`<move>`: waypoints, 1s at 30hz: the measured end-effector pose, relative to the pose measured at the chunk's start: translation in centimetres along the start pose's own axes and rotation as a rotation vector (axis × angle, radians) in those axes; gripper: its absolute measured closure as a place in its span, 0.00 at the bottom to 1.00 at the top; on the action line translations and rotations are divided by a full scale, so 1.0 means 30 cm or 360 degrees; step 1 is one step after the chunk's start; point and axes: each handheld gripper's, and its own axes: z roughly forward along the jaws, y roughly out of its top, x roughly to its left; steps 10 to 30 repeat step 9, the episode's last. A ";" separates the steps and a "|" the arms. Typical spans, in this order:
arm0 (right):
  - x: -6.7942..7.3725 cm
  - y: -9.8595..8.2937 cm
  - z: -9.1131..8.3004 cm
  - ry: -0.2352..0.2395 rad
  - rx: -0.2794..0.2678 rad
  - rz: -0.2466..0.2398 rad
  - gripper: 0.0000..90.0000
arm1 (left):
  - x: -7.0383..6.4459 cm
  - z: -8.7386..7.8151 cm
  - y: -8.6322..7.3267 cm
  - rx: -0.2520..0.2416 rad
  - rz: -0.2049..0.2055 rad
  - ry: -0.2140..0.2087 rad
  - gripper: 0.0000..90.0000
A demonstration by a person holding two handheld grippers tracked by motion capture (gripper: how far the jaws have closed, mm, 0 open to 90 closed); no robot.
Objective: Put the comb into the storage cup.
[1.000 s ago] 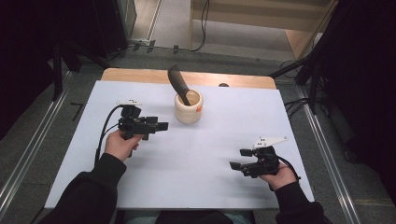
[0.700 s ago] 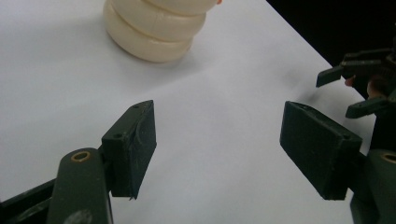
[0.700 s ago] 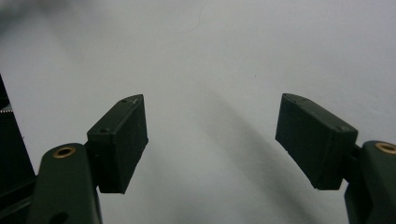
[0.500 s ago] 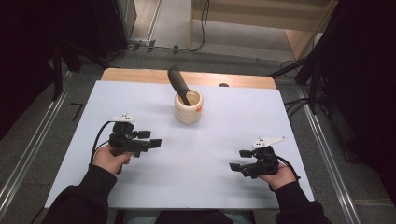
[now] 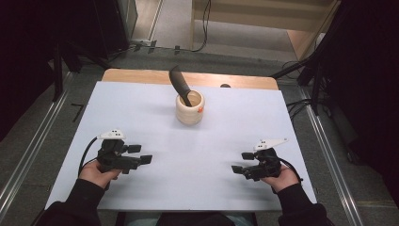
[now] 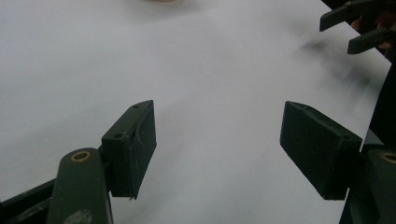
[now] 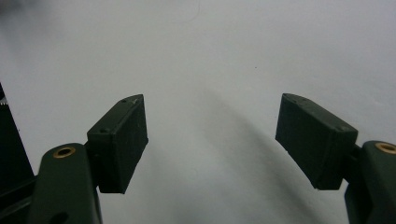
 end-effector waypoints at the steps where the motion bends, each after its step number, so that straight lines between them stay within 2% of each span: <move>1: 0.001 0.000 0.001 0.0001 0.0003 -0.0001 0.26 | -0.001 -0.004 -0.007 0.0012 0.0005 0.0001 0.31; 5: 0.002 -0.002 0.005 0.0002 0.0021 -0.0019 0.26 | -0.006 -0.019 -0.026 0.0034 0.0017 0.0061 0.31; 8: 0.004 -0.002 0.009 0.0000 0.0026 -0.0016 0.26 | 0.000 -0.025 -0.030 0.0021 -0.0010 0.0053 0.31; 30: 0.004 -0.001 0.009 0.0002 0.0029 -0.0016 0.25 | 0.002 -0.024 -0.029 0.0025 -0.0009 0.0055 0.31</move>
